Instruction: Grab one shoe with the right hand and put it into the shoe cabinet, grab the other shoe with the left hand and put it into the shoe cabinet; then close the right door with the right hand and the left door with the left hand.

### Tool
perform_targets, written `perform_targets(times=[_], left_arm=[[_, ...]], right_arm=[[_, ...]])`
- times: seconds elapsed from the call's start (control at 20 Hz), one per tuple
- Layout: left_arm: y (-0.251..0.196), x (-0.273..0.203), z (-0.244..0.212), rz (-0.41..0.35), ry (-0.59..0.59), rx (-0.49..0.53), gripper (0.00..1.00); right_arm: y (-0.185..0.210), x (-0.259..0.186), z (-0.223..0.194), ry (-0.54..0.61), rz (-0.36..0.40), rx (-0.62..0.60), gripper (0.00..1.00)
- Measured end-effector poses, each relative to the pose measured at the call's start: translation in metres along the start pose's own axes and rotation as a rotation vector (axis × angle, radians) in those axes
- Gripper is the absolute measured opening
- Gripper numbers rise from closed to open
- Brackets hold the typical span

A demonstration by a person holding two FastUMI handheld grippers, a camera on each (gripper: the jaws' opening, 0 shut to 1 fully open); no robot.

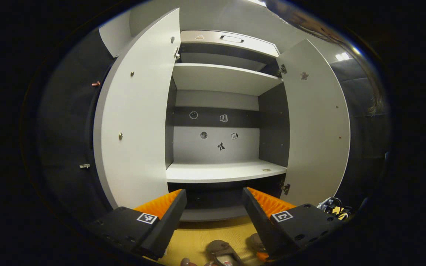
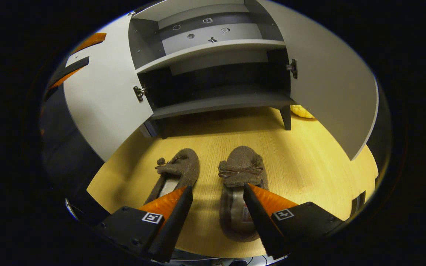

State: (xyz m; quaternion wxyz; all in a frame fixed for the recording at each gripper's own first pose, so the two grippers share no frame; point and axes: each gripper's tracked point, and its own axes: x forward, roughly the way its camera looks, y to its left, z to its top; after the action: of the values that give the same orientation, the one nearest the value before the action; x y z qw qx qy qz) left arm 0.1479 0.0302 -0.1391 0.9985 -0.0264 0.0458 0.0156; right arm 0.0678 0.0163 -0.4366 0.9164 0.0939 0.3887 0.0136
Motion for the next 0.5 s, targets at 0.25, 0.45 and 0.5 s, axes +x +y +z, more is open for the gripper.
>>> perform_targets(times=[0.25,0.45,0.5], left_arm=[[-0.004,0.010,-0.021,0.005,0.040,0.012,0.98],[-0.008,0.019,-0.031,-0.005,0.052,0.013,0.98],[-0.007,0.022,-0.032,-0.004,0.055,0.019,0.98]], right_arm=[[-0.006,0.025,-0.014,0.031,0.002,-0.012,0.82],[-0.009,0.046,-0.016,0.052,-0.006,-0.029,0.71],[-0.010,0.051,-0.016,0.051,-0.013,-0.039,0.68]])
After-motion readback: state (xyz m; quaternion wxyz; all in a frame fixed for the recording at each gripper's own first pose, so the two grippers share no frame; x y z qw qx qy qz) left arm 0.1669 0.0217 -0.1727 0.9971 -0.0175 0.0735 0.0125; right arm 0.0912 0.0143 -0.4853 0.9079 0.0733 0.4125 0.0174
